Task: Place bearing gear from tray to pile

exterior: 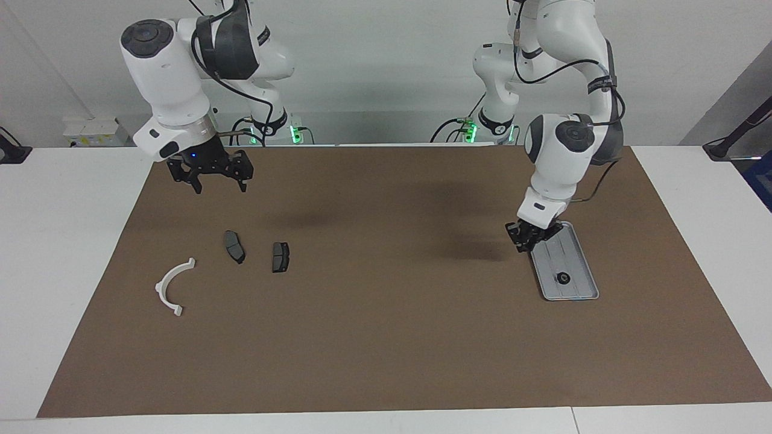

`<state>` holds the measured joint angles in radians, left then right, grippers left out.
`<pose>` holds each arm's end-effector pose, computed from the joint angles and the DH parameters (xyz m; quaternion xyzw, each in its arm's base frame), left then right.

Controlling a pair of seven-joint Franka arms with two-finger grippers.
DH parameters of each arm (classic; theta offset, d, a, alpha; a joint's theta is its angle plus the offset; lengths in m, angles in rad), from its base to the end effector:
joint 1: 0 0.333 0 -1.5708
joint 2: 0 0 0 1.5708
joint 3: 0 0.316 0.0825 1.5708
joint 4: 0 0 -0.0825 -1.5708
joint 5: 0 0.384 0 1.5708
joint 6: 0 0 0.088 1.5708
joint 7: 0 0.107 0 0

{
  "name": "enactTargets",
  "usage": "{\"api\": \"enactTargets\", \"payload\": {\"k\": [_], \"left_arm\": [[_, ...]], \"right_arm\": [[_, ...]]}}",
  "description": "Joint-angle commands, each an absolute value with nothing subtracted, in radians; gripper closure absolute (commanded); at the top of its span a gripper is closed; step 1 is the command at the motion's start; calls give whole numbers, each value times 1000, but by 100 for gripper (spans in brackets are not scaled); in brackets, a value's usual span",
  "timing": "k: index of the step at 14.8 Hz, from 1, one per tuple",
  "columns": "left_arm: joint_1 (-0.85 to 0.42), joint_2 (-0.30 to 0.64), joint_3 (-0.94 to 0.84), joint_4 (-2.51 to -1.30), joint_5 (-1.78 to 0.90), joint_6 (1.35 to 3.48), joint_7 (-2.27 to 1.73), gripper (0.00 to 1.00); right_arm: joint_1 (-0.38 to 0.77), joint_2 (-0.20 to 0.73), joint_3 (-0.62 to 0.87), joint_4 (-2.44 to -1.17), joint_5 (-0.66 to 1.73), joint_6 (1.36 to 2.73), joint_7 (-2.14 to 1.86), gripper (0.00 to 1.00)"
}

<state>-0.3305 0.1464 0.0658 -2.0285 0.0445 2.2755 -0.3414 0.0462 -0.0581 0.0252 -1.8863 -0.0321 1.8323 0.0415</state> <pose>0.5684 -0.1539 0.3860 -0.9982 -0.0242 -0.0548 0.0064 0.5436 0.0366 0.5287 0.9997 0.0190 0.0030 0.0161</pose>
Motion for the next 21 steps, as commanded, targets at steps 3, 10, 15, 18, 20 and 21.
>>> {"api": "enactTargets", "payload": {"k": [3,10,15,18,20,21], "left_arm": [[-492,299,78,-1780,57,2132,-578,100],[-591,468,78,-1626,67,2158,-742,100],[-618,451,78,-1750,67,2293,-810,100],[-621,445,77,-1789,67,2344,-818,100],[-623,446,77,-1793,66,2350,-818,100],[-627,445,77,-1798,67,2350,-818,100]], "right_arm": [[61,-14,26,-1947,0,1954,100,0],[83,127,26,-1948,0,2129,170,0],[98,216,26,-1948,0,2241,190,0],[127,256,26,-1948,0,2296,236,0],[141,258,25,-1947,0,2299,239,0],[141,258,26,-1948,0,2301,241,0]]}}
